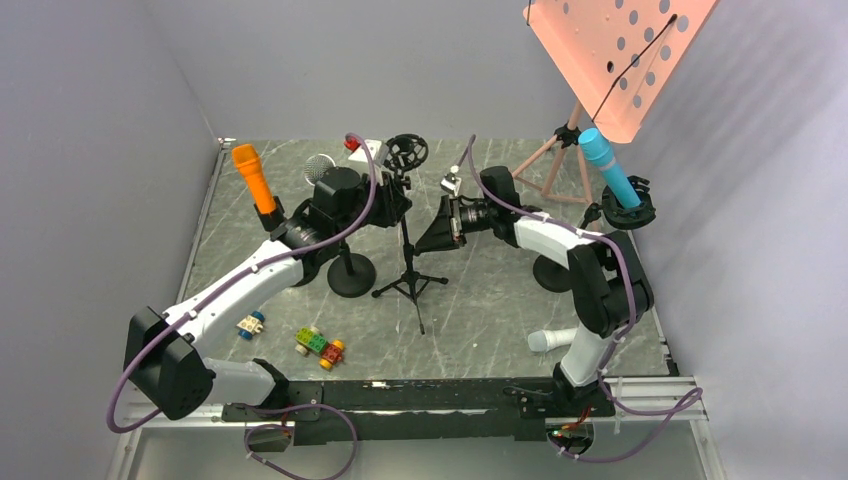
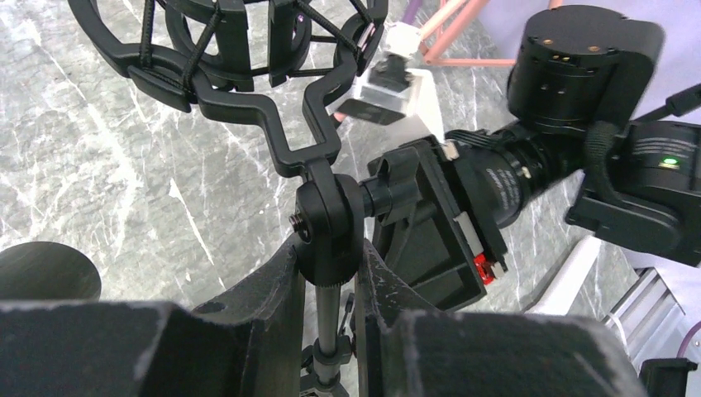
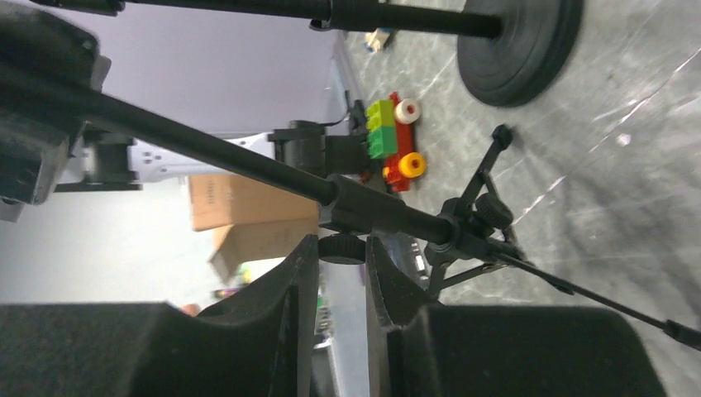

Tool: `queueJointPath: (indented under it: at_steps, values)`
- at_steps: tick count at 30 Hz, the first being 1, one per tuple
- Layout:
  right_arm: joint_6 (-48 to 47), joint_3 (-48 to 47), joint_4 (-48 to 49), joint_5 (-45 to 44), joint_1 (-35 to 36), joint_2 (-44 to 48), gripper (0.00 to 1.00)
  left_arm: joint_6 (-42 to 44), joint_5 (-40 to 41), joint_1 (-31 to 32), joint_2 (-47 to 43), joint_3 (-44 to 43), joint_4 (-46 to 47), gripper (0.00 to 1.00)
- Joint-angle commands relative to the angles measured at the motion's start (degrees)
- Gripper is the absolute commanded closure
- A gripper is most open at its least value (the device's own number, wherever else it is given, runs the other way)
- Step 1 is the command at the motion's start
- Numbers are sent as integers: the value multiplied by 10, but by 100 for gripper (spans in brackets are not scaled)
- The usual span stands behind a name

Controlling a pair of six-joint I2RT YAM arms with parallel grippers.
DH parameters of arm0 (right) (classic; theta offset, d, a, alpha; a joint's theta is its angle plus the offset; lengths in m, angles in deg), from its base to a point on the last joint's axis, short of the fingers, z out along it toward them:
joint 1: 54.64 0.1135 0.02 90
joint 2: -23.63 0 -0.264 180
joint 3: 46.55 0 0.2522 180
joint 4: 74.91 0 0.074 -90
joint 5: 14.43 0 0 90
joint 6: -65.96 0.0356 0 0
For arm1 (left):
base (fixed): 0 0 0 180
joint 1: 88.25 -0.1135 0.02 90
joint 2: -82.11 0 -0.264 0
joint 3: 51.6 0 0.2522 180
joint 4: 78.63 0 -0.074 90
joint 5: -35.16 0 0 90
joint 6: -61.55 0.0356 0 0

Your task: Remove the microphone from the stand

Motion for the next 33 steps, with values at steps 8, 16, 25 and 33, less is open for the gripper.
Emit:
queueJointPath:
  at_steps: [8, 16, 25, 33]
  values:
    - [-390, -89, -222, -268, 38, 132, 100, -57, -7, -7, -5, -29, 14, 100]
    - [-821, 81, -60, -491, 193, 300, 100, -57, -33, -8, -9, -16, 36, 100]
    - [-1278, 377, 404, -533, 239, 333, 100, -53, -66, -10, -12, 12, 72, 100]
    - [-1229, 303, 134, -532, 238, 454, 37, -48, -84, -9, -2, -5, 92, 100]
